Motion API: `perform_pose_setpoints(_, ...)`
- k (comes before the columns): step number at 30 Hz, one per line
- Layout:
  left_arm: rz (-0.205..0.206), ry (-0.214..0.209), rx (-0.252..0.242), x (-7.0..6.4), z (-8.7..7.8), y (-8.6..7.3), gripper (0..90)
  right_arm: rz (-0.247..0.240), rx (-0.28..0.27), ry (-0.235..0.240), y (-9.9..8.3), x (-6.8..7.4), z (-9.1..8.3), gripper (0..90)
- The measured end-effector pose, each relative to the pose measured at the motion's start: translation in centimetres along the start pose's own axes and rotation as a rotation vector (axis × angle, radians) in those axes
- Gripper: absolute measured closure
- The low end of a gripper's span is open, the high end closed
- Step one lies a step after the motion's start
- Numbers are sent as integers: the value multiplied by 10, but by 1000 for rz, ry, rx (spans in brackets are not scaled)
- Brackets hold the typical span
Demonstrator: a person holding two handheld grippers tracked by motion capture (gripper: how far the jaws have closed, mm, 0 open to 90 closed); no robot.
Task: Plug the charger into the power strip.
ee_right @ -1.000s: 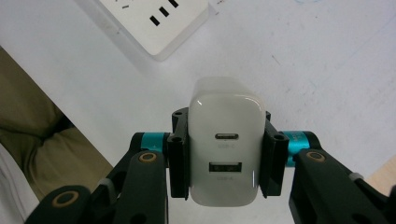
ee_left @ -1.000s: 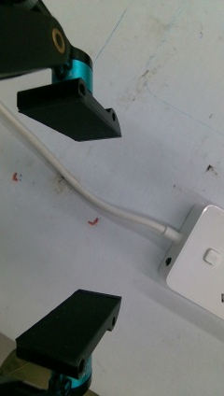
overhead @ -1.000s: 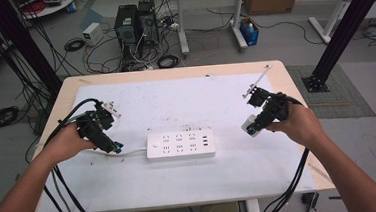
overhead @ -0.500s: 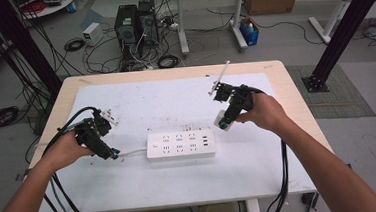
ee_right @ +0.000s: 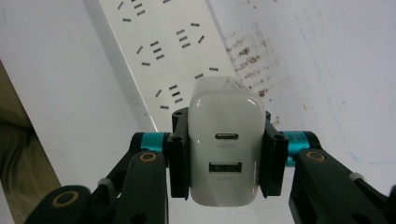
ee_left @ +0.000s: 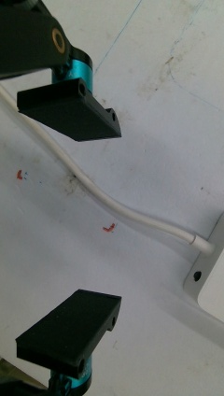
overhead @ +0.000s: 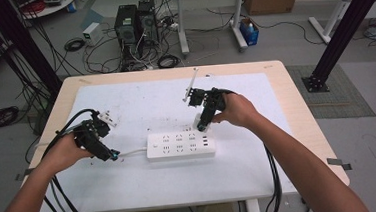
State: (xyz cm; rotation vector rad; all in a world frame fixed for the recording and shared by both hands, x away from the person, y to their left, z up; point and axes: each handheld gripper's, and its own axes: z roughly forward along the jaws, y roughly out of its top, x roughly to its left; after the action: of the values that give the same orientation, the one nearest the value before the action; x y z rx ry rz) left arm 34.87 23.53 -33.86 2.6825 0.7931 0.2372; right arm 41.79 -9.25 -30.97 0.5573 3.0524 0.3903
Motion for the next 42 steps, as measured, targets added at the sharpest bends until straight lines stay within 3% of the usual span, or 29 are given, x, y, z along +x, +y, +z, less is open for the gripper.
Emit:
perform_pose_setpoints(5,-9,-7,2,0,4,-3,168,-58,29,-6,9,3,11,623)
perform_pose_setpoints(13,-23,-5,8,0,5,-8,168,-191,97,-31,21,10,32,623)
perform_pose_setpoints(28,-32,-16,14,0,10,-15,168,-319,148,-30,31,18,50,624)
perform_pose_setpoints(29,-38,-16,11,0,11,-15,168,-359,173,-58,32,23,54,624)
perform_pose_setpoints(35,-31,-26,9,-1,12,-14,168,-376,219,-92,37,29,56,627)
perform_pose_setpoints(42,-33,-35,3,-2,13,-15,168,-380,226,-94,37,30,58,628)
